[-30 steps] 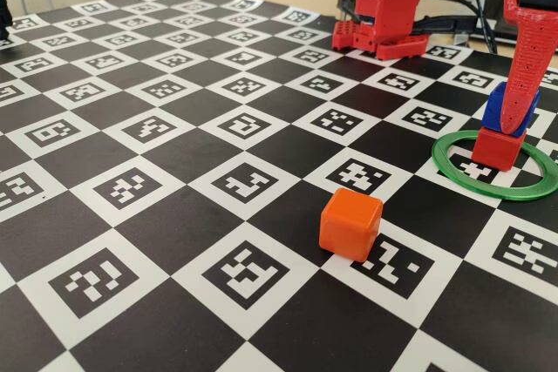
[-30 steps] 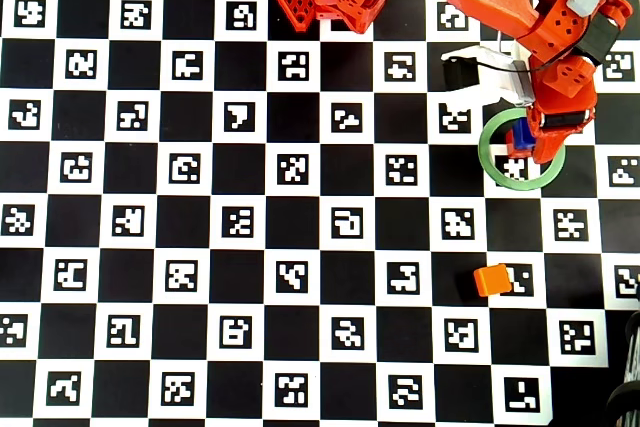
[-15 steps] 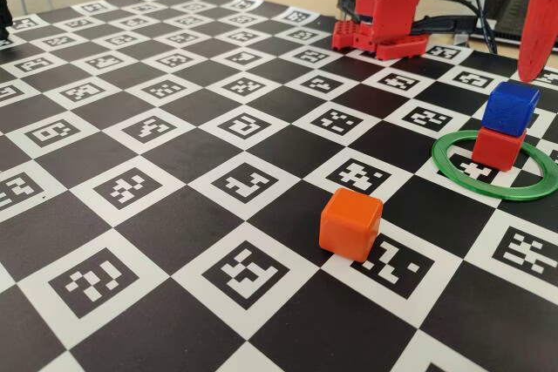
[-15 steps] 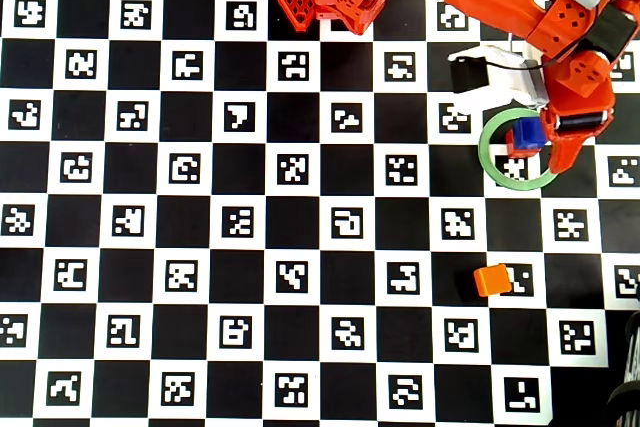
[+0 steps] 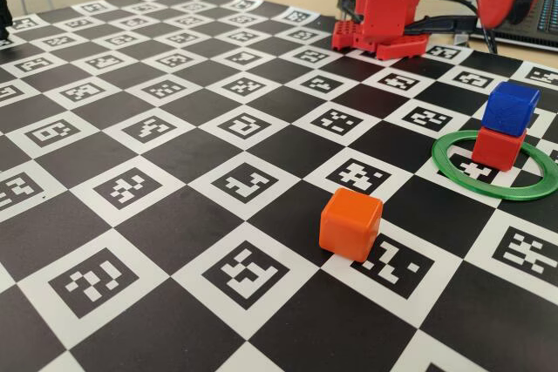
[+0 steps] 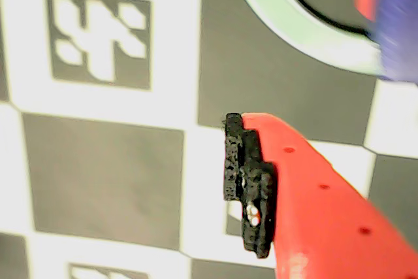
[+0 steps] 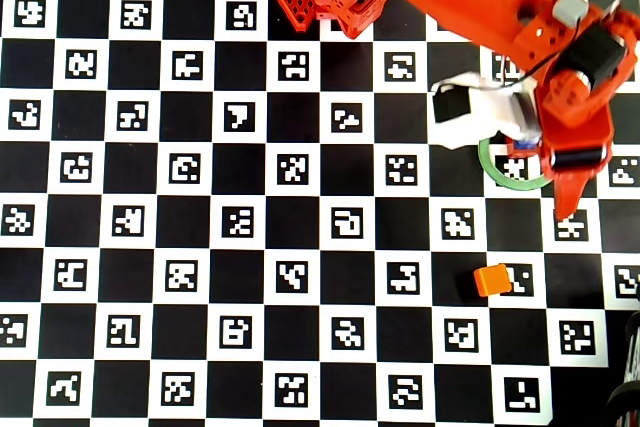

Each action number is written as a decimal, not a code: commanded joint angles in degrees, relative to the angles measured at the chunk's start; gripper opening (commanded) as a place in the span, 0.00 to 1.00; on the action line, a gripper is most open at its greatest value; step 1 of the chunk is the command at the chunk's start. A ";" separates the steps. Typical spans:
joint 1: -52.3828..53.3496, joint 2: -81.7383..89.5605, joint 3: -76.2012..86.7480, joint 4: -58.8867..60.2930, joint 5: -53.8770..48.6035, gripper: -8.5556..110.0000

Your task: Grab the red cube then put it in the green circle then put the blue cube on top and finally the orange cube on top

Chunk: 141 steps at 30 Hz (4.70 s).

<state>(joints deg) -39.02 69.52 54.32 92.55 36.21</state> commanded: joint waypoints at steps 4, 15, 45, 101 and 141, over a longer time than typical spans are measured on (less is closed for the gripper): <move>3.96 -6.77 -13.27 1.23 -2.55 0.41; 7.12 -14.94 -20.39 -3.52 -5.54 0.41; 11.07 -29.00 -24.79 -8.96 -12.04 0.40; 10.46 -35.51 -34.80 -5.71 -23.99 0.24; 9.23 -15.56 -31.99 11.87 -20.21 0.16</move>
<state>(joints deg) -30.76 42.28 21.36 99.93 15.21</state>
